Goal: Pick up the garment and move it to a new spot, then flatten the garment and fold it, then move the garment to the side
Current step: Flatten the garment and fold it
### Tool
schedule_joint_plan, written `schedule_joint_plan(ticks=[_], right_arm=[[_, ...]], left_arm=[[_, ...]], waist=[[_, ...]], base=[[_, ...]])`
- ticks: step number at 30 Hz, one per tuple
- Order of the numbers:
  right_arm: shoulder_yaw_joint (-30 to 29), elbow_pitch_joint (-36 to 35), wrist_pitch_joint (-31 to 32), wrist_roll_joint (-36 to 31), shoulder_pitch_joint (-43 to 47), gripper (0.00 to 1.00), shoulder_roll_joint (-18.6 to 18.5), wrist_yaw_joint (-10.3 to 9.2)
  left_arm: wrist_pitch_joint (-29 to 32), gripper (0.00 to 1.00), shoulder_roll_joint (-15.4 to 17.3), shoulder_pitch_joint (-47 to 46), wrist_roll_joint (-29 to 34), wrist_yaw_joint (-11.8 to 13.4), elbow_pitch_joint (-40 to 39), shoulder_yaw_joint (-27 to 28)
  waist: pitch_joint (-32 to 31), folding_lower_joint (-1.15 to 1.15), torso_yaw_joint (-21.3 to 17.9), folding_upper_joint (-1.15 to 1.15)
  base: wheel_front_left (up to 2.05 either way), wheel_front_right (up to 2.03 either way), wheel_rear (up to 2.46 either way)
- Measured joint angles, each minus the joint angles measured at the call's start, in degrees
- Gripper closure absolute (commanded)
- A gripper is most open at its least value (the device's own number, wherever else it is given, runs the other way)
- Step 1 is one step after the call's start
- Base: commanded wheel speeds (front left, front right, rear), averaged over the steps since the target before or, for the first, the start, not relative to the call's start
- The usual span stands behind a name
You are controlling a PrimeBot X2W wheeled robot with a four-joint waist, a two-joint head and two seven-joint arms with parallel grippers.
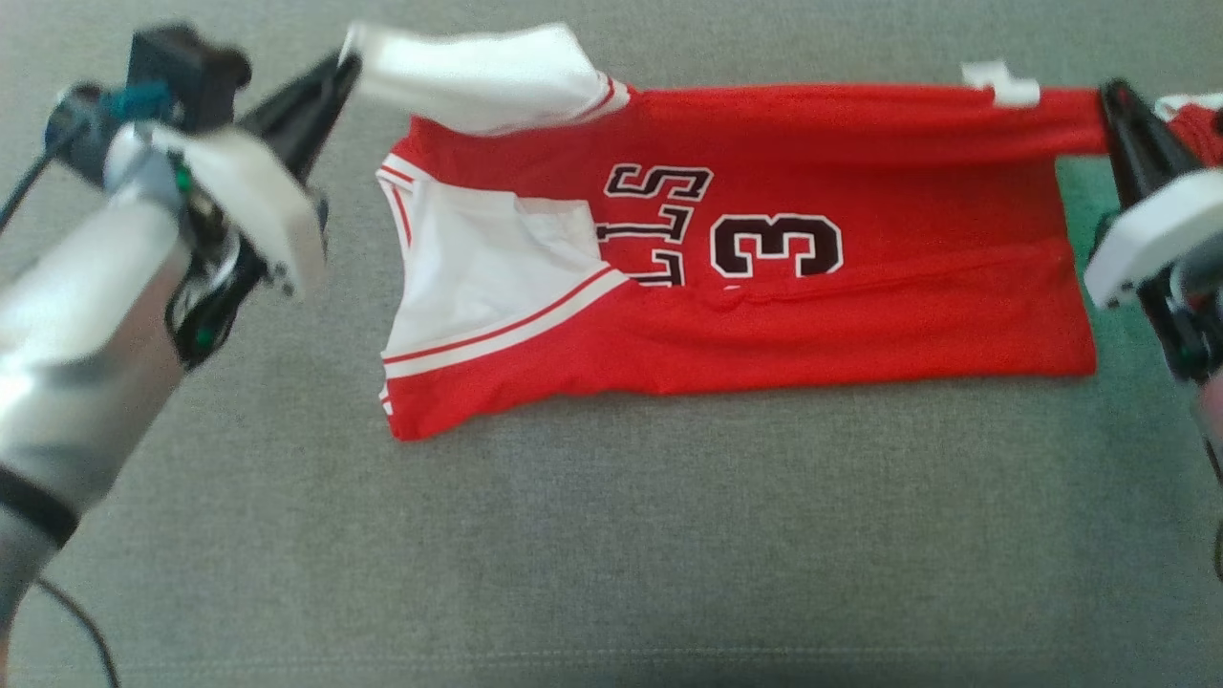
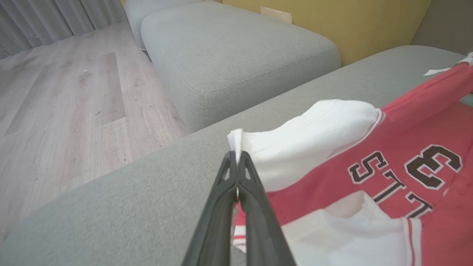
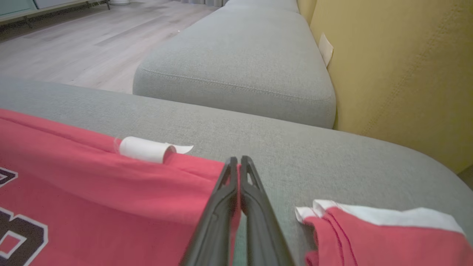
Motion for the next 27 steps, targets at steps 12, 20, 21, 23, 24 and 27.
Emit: schedule_joint_plan(ticks=[12,20,21,23,24,27], right_arm=[[3.3,-10.2,10.7,7.7,10.9,1.00,-6.2,0.00],[5.3,-17.0,19.9,13.0,15.1,1.00,-10.1,0.00],[5.4,-17.8,20.9,13.4,15.5,1.00,-10.5,0.00],[5.4,-18.8,22.7,14.2,16.1,1.00,-11.1,0.00],[5.4,-19.3,23.5,14.3,16.5,1.00,-11.3,0.00],[5.7,-20.4,25.7,14.6,17.6,1.00,-11.7,0.00]], left_arm=[[8.9,1.00,9.9,11.3,-2.2,0.6,-19.4,-5.2],[15.0,1.00,13.7,15.5,-4.9,1.3,-27.1,-6.7],[15.4,1.00,14.0,15.9,-5.1,1.6,-27.8,-6.8],[16.0,1.00,14.5,16.2,-5.1,1.7,-28.5,-6.9],[16.2,1.00,14.7,16.2,-5.4,2.1,-28.9,-6.9],[16.6,1.00,14.9,16.2,-6.2,2.4,-29.3,-6.9]], waist=[[-4.3,0.00,1.5,0.00],[-6.0,0.00,1.2,0.00],[-6.2,0.00,1.1,0.00],[-6.3,0.00,1.0,0.00],[-6.3,0.00,0.9,0.00],[-6.2,0.00,0.8,0.00]], base=[[0.00,0.00,0.00],[0.00,0.00,0.00],[0.00,0.00,0.00],[0.00,0.00,0.00],[0.00,0.00,0.00],[0.00,0.00,0.00]])
